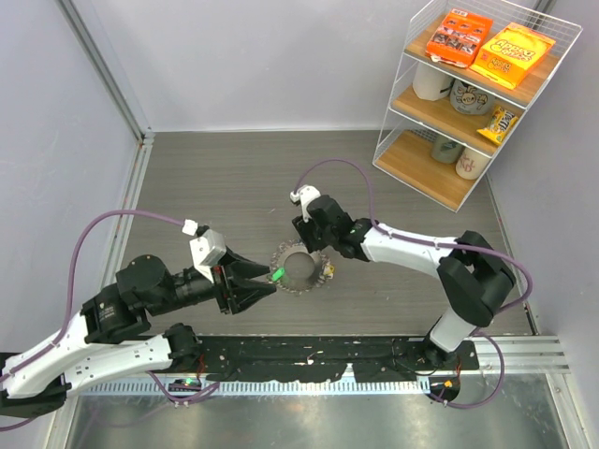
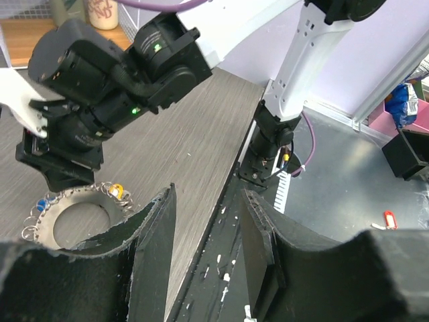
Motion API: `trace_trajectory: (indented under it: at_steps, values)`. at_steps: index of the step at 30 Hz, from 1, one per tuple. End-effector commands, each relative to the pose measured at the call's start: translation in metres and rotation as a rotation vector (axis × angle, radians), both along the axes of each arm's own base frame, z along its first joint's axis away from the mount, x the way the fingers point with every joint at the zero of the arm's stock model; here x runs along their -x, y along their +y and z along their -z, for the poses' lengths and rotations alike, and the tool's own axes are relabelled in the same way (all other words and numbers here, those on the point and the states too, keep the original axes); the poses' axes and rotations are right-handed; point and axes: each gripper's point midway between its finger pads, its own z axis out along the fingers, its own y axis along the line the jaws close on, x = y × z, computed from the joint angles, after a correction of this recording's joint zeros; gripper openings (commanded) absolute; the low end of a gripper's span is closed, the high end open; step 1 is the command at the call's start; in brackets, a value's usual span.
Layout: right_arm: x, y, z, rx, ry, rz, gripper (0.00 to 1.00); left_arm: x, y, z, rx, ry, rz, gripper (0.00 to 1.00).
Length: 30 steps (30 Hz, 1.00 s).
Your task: Put the keys on the keyring
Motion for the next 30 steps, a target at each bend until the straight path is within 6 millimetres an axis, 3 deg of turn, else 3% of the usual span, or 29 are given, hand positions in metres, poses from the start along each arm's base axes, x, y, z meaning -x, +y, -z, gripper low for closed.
trace_trajectory:
  at_steps: [1,3,5,7,9,13,15,17,24,30]
  values:
    - [-0.020,0.004,-0.086,-0.126,-0.187,0.048,0.56,-0.005,0.001,-0.002,0.012,-0.012,-0.027,0.48]
    - [-0.021,-0.006,-0.117,-0.143,-0.243,0.071,0.66,-0.007,-0.002,-0.002,0.010,-0.018,-0.031,0.48]
    - [-0.017,-0.012,-0.143,-0.159,-0.280,0.070,0.99,-0.009,-0.003,-0.003,0.008,-0.023,-0.037,0.48]
    - [-0.012,-0.023,-0.170,-0.177,-0.313,0.087,0.95,-0.013,-0.004,-0.002,-0.002,-0.026,-0.052,0.54]
    - [-0.007,-0.034,-0.197,-0.216,-0.347,0.113,0.95,-0.016,-0.005,-0.003,-0.013,-0.035,-0.062,0.71]
    - [0.004,-0.057,-0.239,-0.290,-0.416,0.175,0.96,-0.020,0.001,-0.007,-0.032,-0.063,-0.088,0.83]
    - [0.006,-0.074,-0.254,-0.273,-0.432,0.236,0.96,-0.032,0.007,-0.007,-0.042,-0.089,-0.157,0.99]
    - [0.005,-0.093,-0.276,-0.278,-0.460,0.336,0.95,-0.040,0.014,-0.009,-0.050,-0.110,-0.211,1.00]
    - [0.014,-0.147,-0.310,-0.278,-0.580,0.586,0.95,-0.056,0.030,-0.026,-0.043,-0.183,-0.318,1.00]
    - [0.028,-0.160,-0.325,-0.201,-0.674,0.653,0.95,-0.061,0.040,-0.047,-0.037,-0.238,-0.359,1.00]
